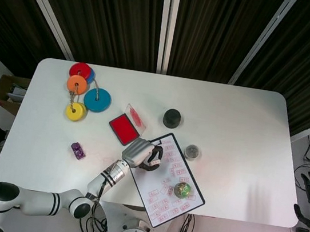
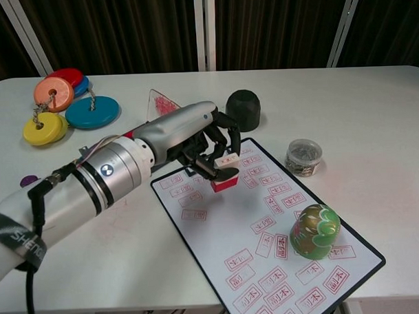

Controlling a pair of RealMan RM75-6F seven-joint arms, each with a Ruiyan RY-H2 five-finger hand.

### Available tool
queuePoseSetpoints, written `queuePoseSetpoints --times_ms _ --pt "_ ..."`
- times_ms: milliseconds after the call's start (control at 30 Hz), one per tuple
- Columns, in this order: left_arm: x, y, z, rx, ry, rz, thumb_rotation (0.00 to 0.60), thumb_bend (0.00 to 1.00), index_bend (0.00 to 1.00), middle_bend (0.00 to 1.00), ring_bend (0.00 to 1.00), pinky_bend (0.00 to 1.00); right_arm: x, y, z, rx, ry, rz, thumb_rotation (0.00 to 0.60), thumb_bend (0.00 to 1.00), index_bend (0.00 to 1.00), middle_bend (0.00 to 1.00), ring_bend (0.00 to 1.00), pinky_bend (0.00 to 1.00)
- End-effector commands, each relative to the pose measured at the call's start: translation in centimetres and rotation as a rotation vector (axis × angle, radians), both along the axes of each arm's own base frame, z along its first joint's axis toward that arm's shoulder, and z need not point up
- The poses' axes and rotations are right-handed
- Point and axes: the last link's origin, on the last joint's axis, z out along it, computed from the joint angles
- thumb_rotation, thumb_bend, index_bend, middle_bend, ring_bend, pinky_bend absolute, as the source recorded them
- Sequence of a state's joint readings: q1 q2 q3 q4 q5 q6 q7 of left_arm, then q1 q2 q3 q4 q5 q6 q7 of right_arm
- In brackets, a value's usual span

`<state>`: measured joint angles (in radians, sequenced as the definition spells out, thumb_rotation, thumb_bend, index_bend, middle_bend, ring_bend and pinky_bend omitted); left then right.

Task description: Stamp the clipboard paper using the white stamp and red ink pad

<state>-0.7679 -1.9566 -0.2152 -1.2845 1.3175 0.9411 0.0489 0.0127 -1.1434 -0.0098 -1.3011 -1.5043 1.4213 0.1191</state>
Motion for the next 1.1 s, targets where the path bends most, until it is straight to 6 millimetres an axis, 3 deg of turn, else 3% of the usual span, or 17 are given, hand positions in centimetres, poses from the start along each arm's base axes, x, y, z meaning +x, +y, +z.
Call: queuePoseSetpoints --times_ms 33,600,1100 --pt "0.0 0.7 -0.3 -0.006 0.005 0.014 0.6 0.48 0.69 0.74 1.0 1.0 -0.1 0.0 0.0 -0.001 0.001 -0.005 0.6 0.27 0.0 0.0 0.0 0.0" --pt "0.3 2.2 -2.1 -0.028 -0.008 0.087 0.6 0.48 0.69 0.74 1.0 1.0 -0.1 0.1 -0.2 0.003 0.004 -0.015 0.6 0.27 0.0 0.0 0.0 0.0" --pt "-0.3 2.0 -3.1 -0.046 0.006 0.104 0.6 0.48 0.69 0.74 1.0 1.0 -0.4 0.2 0.0 -0.002 0.005 -0.022 0.6 0.27 0.0 0.0 0.0 0.0"
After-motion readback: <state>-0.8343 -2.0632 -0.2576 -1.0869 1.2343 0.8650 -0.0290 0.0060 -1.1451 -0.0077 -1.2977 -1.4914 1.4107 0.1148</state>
